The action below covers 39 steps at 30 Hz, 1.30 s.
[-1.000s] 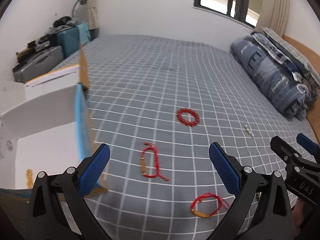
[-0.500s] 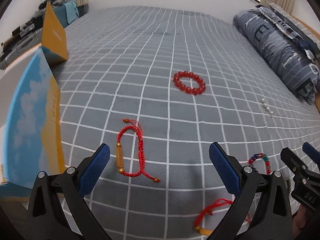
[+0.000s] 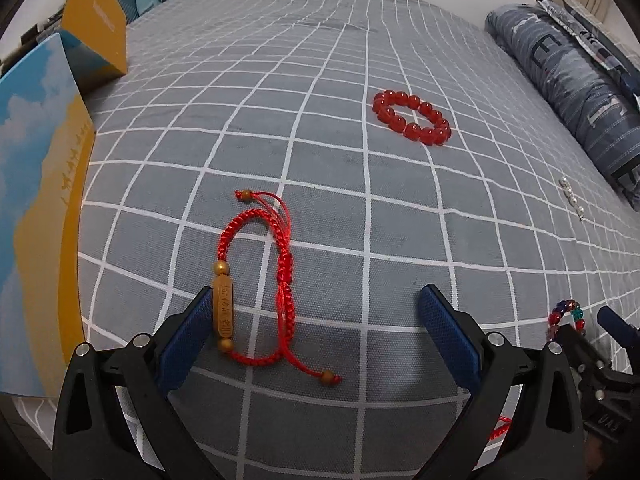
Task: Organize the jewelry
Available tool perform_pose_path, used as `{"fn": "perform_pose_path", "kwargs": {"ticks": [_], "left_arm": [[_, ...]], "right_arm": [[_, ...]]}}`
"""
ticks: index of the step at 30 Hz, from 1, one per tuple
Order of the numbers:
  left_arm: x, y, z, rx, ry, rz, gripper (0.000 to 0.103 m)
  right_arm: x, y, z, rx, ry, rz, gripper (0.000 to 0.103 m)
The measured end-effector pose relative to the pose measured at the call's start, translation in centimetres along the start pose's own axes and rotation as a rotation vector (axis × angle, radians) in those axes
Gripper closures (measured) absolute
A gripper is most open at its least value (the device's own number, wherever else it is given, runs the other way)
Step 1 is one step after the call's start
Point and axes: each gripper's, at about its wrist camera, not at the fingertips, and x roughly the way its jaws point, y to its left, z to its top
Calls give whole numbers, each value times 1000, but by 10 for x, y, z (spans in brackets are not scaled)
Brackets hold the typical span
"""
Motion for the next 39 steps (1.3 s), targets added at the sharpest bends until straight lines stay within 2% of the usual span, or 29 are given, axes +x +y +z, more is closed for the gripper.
{"fn": "perform_pose_path", "kwargs": {"ticks": [10,15,16,18,20,25,27,29,31,39], "left_arm": [[2,-4,-3,28,1,10,6],[-1,-3,-6,45,-2,19,10],[-1,-3,-6,48,-2,20,13],[-3,-1,-8,48,-3,21,20],[-6,1,-8,47,-3,22,34],[-10,2,-8,65,0,17,59],[-10,1,-8,80,-1,13,71],[-12,-1,-9,92,0,-8,91],[-14,0,-9,90,0,-39,95],[-20,-2,-10,90,-15,-97,95]], "right_arm": [[10,3,-3,-4,44,-9,10],[9,6,-4,-17,43,14,26],[8,6,-4,-18,42,19,28],[6,5,-4,-17,38,22,39],[5,5,-5,-23,32,25,47],[3,4,-5,-27,25,34,67],[2,6,-6,-34,17,23,76],[2,11,-7,-56,6,9,83],[1,11,-8,-57,-3,4,85],[-9,8,-9,-46,-59,21,86]]}}
